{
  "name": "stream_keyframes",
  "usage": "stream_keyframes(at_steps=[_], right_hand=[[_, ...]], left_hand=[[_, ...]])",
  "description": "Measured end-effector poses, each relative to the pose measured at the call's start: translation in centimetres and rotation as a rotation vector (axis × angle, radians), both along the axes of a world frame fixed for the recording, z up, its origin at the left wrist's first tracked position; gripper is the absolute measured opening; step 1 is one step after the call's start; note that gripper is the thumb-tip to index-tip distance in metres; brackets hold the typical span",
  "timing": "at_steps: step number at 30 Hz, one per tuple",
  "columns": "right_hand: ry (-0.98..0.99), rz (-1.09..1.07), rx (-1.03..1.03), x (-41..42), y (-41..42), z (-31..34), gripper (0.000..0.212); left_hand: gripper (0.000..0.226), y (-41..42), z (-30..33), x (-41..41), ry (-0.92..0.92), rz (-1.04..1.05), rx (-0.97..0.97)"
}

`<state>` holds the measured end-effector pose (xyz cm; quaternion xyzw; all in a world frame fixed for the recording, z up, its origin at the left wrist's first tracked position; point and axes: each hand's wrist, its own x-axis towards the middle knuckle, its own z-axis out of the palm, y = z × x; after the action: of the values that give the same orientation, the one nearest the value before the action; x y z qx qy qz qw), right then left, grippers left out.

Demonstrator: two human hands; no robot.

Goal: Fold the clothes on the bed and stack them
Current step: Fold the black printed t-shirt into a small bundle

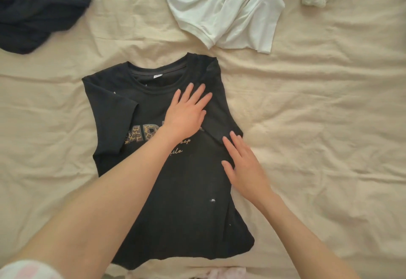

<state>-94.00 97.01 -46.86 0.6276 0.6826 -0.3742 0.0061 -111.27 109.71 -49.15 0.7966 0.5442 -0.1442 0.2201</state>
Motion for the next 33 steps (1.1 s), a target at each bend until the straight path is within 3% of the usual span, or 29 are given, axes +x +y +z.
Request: stream_keyframes(at_steps=[4, 7, 12, 17, 21, 26, 33], right_hand=[[0.081, -0.317, -0.022, 0.1, -6.0, 1.4, 0.047], [0.093, -0.488, -0.169, -0.3, -10.8, 2.6, 0.039], [0.076, -0.541, -0.311, -0.4, -14.3, 3.1, 0.031], [0.179, -0.834, -0.306, -1.4, -15.3, 4.0, 0.015], [0.207, -1.0, -0.293, -0.9, -16.2, 4.2, 0.014], [0.348, -1.271, -0.439, 1.2, -17.9, 4.5, 0.017], [0.683, -1.533, -0.499, 2.0, -17.5, 5.9, 0.008]], left_hand=[[0.056, -7.9, 1.1, -1.2, 0.038, 0.135, -0.042], [0.056, -17.5, 2.5, -3.6, 0.063, 0.159, -0.107], [0.039, -27.5, 6.0, -8.5, -0.24, 0.55, -0.009], [0.041, -28.5, 6.6, -12.7, -0.148, 1.028, 0.078], [0.046, -27.9, 5.7, -14.6, -0.405, 1.395, -0.192], [0.009, -30.7, 5.2, -15.6, -0.621, 1.546, -0.411], [0.018, -34.4, 7.4, -15.2, -0.909, 1.726, -0.431]])
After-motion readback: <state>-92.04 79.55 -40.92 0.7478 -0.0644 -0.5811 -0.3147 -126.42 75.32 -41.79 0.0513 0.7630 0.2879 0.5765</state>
